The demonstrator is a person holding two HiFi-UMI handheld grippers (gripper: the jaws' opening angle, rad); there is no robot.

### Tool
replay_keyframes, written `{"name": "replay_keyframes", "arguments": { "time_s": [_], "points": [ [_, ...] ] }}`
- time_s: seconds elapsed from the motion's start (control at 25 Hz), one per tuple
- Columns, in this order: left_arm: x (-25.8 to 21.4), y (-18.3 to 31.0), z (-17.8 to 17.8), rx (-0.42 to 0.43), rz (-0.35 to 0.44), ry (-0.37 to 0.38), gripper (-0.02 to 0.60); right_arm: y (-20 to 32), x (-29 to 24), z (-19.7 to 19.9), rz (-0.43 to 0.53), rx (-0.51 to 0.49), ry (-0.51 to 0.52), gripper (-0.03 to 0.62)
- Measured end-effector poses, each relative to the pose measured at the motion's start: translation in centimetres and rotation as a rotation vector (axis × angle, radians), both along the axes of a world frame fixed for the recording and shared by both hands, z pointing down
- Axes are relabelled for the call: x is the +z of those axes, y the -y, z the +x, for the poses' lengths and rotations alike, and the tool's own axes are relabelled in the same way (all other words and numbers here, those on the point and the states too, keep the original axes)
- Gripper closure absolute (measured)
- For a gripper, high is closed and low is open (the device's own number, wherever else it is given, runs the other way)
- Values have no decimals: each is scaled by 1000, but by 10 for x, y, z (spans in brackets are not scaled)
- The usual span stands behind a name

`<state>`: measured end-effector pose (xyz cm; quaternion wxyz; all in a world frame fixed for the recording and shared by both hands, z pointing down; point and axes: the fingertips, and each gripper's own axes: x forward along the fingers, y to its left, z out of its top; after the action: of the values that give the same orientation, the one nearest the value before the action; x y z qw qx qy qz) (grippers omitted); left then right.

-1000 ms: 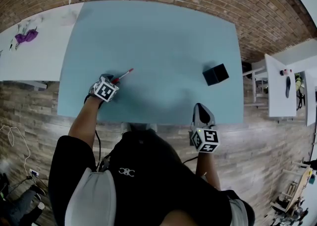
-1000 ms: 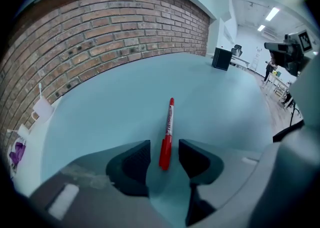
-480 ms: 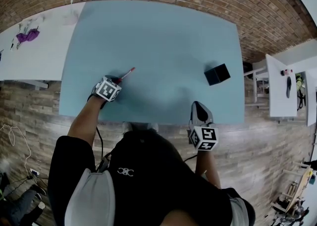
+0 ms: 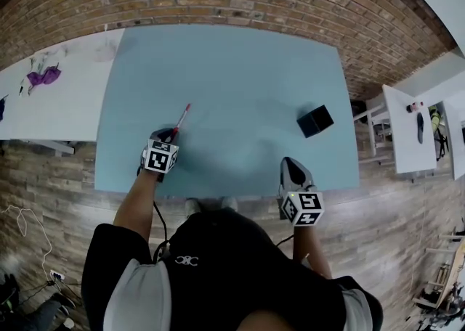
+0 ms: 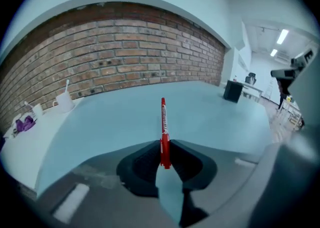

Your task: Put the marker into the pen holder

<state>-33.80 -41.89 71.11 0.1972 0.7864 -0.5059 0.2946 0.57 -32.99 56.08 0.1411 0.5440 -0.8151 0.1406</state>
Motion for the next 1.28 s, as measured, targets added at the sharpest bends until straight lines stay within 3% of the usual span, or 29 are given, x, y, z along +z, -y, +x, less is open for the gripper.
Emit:
{"name": "replay_keyframes", "arguments": {
  "time_s": [0.12, 0.28, 0.52, 0.76, 0.96, 1.28],
  "points": [
    [-37, 1, 0, -31, 81, -70, 512, 5, -3, -9, 14, -10, 4, 589],
    [-77, -7, 9, -19, 172, -102, 512, 19, -10, -30, 49, -48, 13, 589],
    [-126, -10, 0, -110, 275, -226, 512, 36, -19, -55, 84, -89, 20, 589],
    [-151, -9, -31, -150, 315, -235, 512, 42, -21, -83, 82, -131, 37, 589],
    [-158, -15, -41, -105, 350, -160, 512, 36, -18, -102, 77, -146, 29, 589],
    [-153, -21, -56, -33, 360, -164, 512, 23, -15, -119, 78, -78, 5, 589]
  ]
}}
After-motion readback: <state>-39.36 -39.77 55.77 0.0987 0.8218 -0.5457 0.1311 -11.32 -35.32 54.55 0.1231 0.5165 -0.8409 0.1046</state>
